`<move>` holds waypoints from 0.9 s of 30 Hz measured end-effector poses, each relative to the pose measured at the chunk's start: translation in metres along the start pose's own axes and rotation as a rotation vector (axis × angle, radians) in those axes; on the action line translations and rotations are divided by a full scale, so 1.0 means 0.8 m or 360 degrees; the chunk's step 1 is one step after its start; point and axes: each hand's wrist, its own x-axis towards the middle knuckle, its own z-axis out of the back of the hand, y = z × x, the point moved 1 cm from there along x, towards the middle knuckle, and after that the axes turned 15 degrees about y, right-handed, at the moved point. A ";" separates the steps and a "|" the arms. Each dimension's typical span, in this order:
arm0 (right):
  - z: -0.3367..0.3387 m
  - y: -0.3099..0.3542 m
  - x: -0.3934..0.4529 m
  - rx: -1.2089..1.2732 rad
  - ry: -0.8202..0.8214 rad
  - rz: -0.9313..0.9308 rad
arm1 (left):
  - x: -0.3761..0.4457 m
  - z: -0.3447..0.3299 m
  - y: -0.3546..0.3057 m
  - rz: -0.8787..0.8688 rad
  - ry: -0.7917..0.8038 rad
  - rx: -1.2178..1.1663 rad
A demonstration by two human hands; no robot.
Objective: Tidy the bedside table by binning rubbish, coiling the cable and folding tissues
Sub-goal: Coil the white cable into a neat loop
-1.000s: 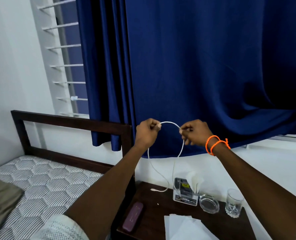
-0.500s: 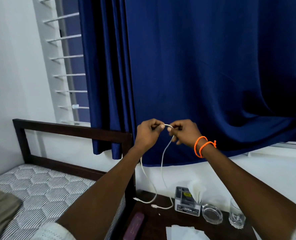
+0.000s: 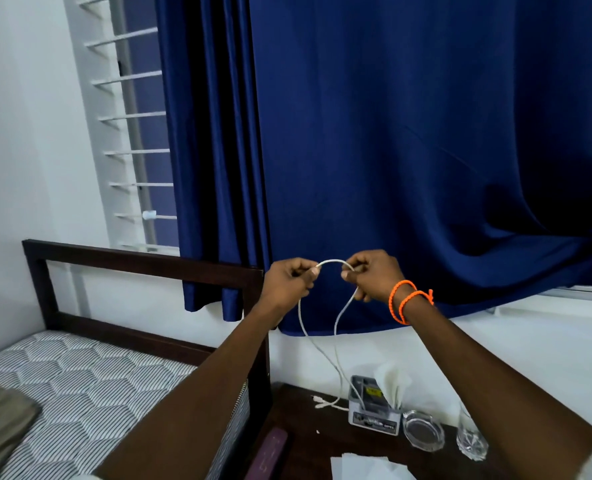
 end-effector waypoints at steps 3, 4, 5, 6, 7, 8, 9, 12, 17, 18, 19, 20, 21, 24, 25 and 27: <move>-0.004 0.006 -0.001 0.0031 0.0096 0.0065 | 0.009 -0.003 -0.011 -0.0024 0.0024 0.0179; -0.005 0.010 -0.002 0.0038 0.0119 0.0096 | 0.011 -0.003 -0.015 -0.0027 0.0038 0.0229; -0.006 0.014 -0.002 0.0020 0.0124 0.0123 | 0.012 -0.004 -0.018 -0.0030 0.0048 0.0262; -0.006 0.017 -0.003 -0.0019 0.0107 0.0150 | 0.013 -0.004 -0.021 -0.0035 0.0049 0.0278; -0.005 0.021 -0.003 -0.0067 0.0079 0.0179 | 0.014 -0.003 -0.024 -0.0045 0.0044 0.0281; -0.003 0.024 -0.003 -0.0100 0.0053 0.0204 | 0.013 -0.003 -0.025 -0.0056 0.0039 0.0272; -0.002 0.027 -0.002 -0.0103 0.0025 0.0225 | 0.013 -0.002 -0.025 -0.0065 0.0037 0.0256; 0.007 0.035 0.002 0.0024 -0.0089 0.0237 | 0.008 -0.003 -0.020 -0.0064 0.0058 0.0148; 0.026 0.026 0.006 0.0089 -0.0187 0.0132 | -0.003 -0.003 -0.007 -0.0052 0.0015 -0.0017; 0.029 0.022 0.006 0.0079 -0.0177 0.0102 | -0.004 -0.001 -0.008 -0.0057 0.0009 -0.0041; 0.030 0.018 0.005 0.0071 -0.0159 0.0074 | -0.003 0.000 -0.009 -0.0062 0.0004 -0.0053; 0.030 0.014 0.004 0.0061 -0.0138 0.0050 | -0.002 0.001 -0.012 -0.0067 -0.0004 -0.0053; 0.029 0.011 0.003 0.0045 -0.0121 0.0035 | -0.001 0.002 -0.016 -0.0073 -0.0016 -0.0044; 0.023 0.011 -0.001 -0.0020 -0.0067 0.0041 | 0.008 0.002 -0.032 -0.0083 -0.0057 0.0056; 0.020 0.013 -0.002 -0.0029 -0.0052 0.0066 | 0.012 0.002 -0.036 -0.0080 -0.0063 0.0130; 0.015 0.022 -0.004 -0.0059 -0.0034 0.0155 | 0.018 0.002 -0.044 -0.0066 -0.0052 0.0300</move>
